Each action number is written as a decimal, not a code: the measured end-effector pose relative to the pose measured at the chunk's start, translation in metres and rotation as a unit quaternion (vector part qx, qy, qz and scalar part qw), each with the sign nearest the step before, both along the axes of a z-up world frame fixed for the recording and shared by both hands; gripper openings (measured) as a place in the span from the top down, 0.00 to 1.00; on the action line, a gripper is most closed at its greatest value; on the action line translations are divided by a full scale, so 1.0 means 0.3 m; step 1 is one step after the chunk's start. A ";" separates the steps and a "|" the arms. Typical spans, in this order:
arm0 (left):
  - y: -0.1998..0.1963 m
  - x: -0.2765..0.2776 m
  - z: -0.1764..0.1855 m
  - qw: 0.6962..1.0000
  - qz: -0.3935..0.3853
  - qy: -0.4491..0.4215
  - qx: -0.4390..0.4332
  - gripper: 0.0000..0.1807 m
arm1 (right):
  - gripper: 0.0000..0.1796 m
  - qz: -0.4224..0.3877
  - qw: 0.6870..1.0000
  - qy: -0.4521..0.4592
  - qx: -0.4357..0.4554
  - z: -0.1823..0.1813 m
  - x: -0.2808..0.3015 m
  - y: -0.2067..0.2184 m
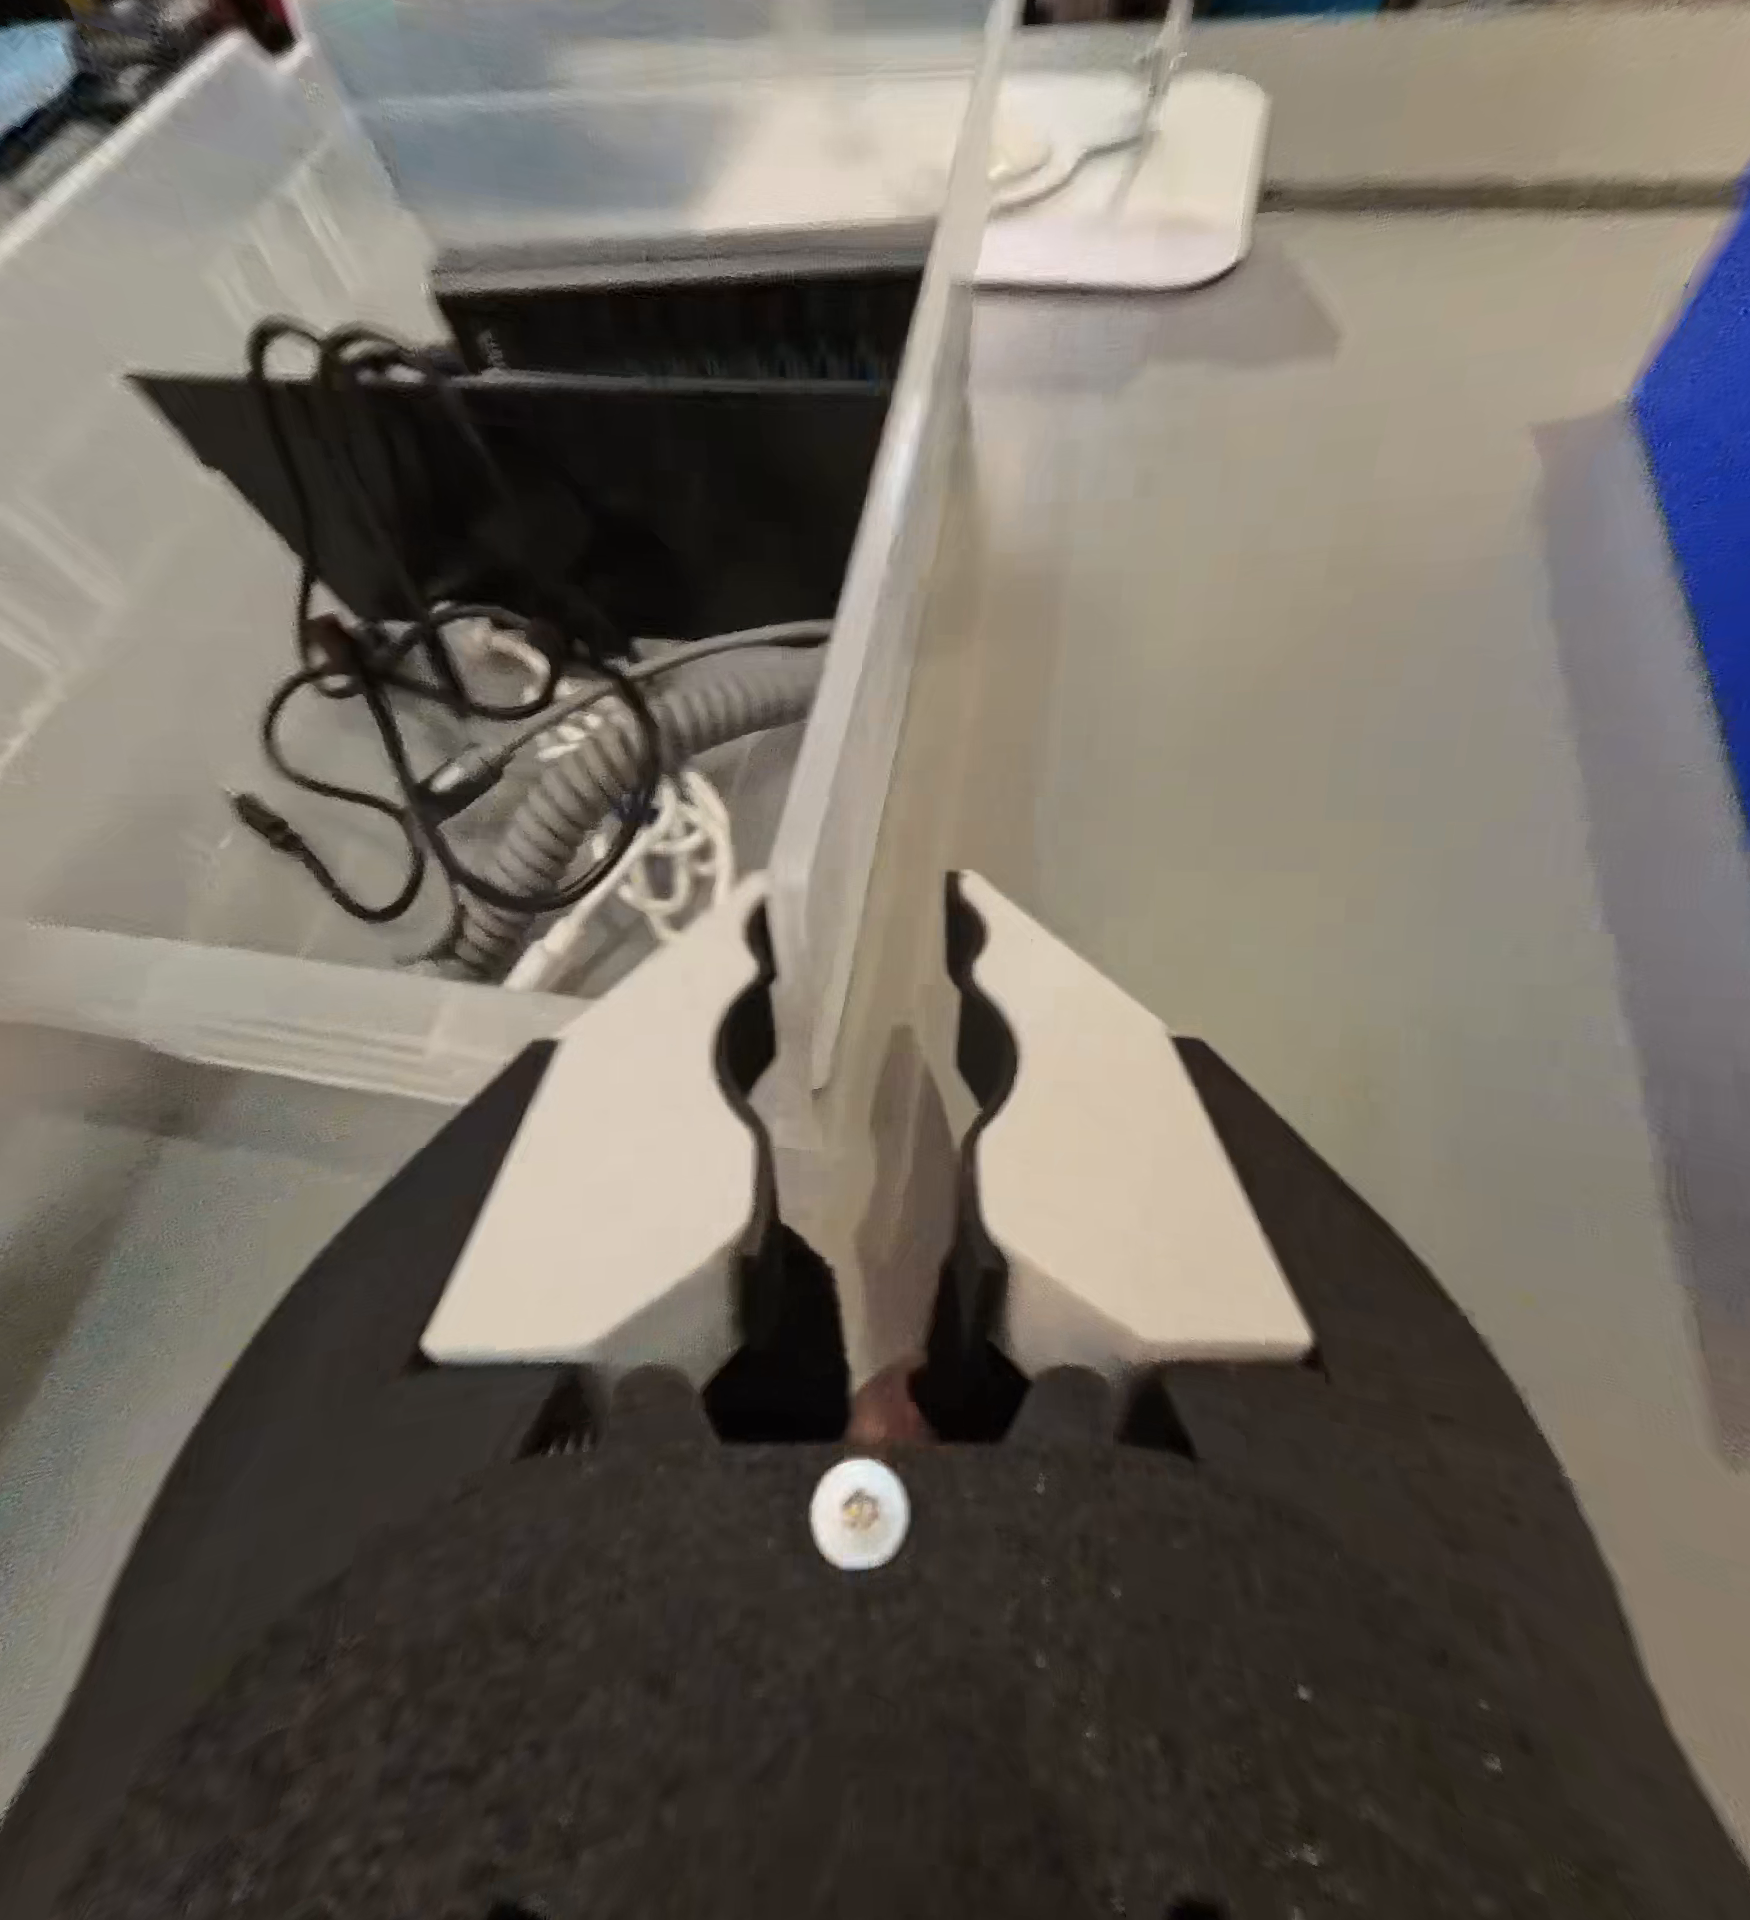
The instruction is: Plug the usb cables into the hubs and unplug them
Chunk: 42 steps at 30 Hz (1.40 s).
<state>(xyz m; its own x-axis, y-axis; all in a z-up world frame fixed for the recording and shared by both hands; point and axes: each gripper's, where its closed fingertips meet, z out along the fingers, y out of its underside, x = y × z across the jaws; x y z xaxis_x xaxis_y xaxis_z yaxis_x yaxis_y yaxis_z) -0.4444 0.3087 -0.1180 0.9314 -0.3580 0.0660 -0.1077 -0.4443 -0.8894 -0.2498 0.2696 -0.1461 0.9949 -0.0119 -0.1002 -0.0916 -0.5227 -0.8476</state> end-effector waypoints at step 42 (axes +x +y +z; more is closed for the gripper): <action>-0.112 -0.581 0.115 0.992 0.112 -0.052 0.040 0.85 | 0.83 0.136 0.980 0.069 0.128 0.207 0.196 -0.283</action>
